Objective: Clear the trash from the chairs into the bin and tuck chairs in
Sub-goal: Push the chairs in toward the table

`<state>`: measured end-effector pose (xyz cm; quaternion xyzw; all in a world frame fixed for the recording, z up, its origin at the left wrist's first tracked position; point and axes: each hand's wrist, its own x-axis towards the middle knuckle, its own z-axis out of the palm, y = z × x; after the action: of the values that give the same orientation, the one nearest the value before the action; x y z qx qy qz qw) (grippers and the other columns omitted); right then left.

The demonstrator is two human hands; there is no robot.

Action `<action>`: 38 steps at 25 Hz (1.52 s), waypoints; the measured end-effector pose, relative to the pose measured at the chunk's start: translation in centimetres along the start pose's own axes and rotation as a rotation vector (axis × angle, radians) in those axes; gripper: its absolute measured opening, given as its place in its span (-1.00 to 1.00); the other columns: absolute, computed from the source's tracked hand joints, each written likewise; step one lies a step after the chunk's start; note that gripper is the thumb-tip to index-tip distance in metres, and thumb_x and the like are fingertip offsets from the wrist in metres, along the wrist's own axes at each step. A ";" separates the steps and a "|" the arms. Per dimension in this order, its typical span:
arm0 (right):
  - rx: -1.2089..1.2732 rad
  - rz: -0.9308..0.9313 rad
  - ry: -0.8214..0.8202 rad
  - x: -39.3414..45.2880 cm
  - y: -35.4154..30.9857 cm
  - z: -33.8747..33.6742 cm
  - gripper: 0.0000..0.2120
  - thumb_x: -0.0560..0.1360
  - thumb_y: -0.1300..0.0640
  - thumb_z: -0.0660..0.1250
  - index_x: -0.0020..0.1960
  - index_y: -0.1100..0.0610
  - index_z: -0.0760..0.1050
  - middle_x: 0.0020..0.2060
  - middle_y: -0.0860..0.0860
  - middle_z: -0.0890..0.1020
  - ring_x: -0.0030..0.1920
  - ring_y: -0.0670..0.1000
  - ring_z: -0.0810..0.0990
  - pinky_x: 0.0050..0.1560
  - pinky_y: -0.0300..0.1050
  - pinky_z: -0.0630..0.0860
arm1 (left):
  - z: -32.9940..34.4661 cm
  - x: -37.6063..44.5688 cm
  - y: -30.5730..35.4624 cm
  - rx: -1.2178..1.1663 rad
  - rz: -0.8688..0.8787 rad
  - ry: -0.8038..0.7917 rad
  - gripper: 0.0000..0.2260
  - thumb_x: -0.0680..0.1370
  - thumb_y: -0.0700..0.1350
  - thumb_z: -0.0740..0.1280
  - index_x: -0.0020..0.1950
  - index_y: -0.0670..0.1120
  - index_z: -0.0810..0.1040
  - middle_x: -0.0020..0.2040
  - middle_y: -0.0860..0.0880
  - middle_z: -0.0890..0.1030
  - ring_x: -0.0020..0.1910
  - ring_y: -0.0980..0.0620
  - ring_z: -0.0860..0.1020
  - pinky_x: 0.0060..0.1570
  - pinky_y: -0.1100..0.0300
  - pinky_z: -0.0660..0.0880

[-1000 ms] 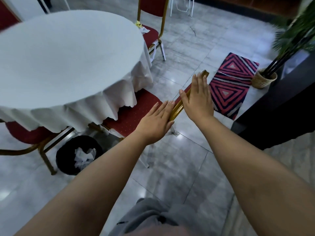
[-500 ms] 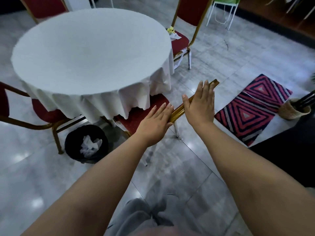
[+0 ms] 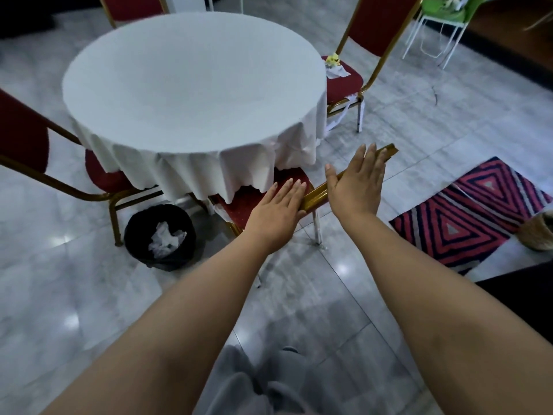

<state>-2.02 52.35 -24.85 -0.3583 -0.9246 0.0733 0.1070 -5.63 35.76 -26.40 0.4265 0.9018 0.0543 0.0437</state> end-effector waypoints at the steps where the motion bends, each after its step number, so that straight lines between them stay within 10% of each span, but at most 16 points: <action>1: -0.011 -0.006 0.003 0.0 0.1 0.0 -0.20 0.61 -0.28 -0.07 0.59 0.28 -0.11 0.59 0.22 -0.07 0.59 0.21 -0.17 0.58 0.08 -0.16 | 0.1 -0.2 0.2 -0.032 -0.031 -0.012 -0.48 0.69 0.07 -0.10 0.60 -0.08 -0.14 0.61 -0.01 -0.06 0.57 0.07 -0.15 0.50 0.11 -0.26; 11: -0.196 -0.257 -0.011 -2.1 -2.0 0.5 -0.32 0.65 -0.18 -0.15 0.58 0.28 0.02 0.59 0.21 0.06 0.60 0.18 -0.12 0.57 0.11 -0.21 | 1.5 -4.1 -3.3 -0.186 -0.264 -0.037 -0.44 0.67 0.15 -0.10 0.60 -0.08 -0.08 0.61 -0.03 -0.05 0.58 0.06 -0.16 0.52 0.10 -0.23; 22: -0.023 -0.511 -0.377 -12.8 -20.1 8.6 -0.37 0.66 -0.16 -0.05 0.60 0.16 -0.02 0.59 0.13 0.10 0.57 0.13 0.09 0.55 0.06 0.04 | 2.6 -16.2 -21.9 -0.226 -0.523 -0.105 -0.44 0.67 0.15 -0.10 0.60 -0.10 -0.01 0.61 -0.07 -0.04 0.58 0.00 -0.13 0.52 0.05 -0.17; 38: 0.069 -0.287 -0.793 -17.7 -39.9 29.7 -0.44 0.63 0.00 0.13 0.55 0.19 0.12 0.48 0.20 0.29 0.43 0.21 0.32 0.37 0.12 0.31 | 13.0 -21.3 -48.3 -0.439 -0.825 -0.310 -0.44 0.66 0.13 0.03 0.58 -0.13 0.07 0.58 -0.16 0.12 0.56 -0.11 0.09 0.52 -0.05 0.05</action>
<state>-22.50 9.42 -47.61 -0.1658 -0.9316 0.2210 -0.2360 -27.52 -10.38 -45.13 0.0176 0.9457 0.1573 0.2840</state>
